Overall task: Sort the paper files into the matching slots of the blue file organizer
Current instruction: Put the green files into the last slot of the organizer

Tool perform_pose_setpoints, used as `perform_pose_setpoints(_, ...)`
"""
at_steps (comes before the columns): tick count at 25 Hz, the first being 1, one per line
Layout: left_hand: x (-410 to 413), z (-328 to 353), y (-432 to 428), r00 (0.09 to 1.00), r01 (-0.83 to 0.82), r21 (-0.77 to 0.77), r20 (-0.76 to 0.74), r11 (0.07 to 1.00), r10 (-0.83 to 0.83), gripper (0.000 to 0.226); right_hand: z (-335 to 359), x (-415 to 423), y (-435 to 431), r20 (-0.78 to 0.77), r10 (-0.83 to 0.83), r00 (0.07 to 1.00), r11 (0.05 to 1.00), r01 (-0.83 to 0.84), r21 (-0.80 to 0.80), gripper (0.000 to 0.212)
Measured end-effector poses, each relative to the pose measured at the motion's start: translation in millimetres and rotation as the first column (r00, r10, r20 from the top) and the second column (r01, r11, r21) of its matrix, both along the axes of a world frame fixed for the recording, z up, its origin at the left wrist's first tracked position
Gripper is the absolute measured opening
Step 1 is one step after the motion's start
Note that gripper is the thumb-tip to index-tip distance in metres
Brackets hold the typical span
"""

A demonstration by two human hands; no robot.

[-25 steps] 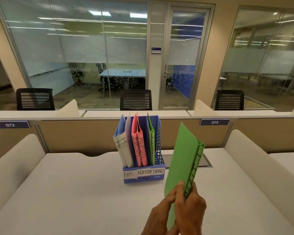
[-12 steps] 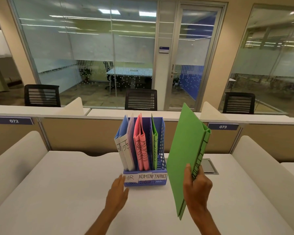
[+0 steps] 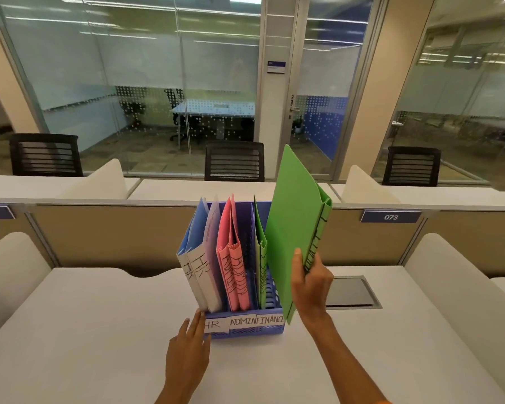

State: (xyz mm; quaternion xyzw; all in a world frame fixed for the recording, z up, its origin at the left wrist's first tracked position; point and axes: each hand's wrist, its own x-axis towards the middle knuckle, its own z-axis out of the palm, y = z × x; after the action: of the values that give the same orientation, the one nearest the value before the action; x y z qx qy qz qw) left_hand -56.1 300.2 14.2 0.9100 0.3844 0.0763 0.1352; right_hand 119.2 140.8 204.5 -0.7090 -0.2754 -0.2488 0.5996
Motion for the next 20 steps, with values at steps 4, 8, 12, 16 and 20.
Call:
perform_pose_setpoints(4,2.3,-14.3,12.9,0.998,0.070,0.020,0.007,0.997,-0.070,0.077,-14.4,30.2,35.3,0.020,0.038,0.999,0.999,-0.038,0.000,0.028)
perform_pose_setpoints(8,-0.4,-11.1,17.0,0.992,0.116,0.058,0.045,0.992,-0.119,0.081,-38.4,52.2,63.7,0.020,0.057,0.998,0.998,-0.056,-0.034,0.024)
perform_pose_setpoints(12,1.0,-8.5,18.3,0.988,0.146,0.000,0.059,0.989,-0.146,0.080,-64.6,59.1,75.5,0.043,0.067,0.997,0.996,-0.064,-0.062,0.039)
perform_pose_setpoints(16,-3.4,-13.2,20.6,0.982,0.182,-0.105,-0.023,0.978,-0.185,0.062,-97.6,54.0,78.7,0.009,0.092,0.996,0.979,-0.089,-0.182,0.048)
perform_pose_setpoints(20,-5.3,-20.7,22.5,0.986,0.149,-0.134,-0.053,0.980,-0.157,0.078,-134.8,46.9,72.3,-0.134,0.064,0.989,0.930,-0.107,-0.351,0.058)
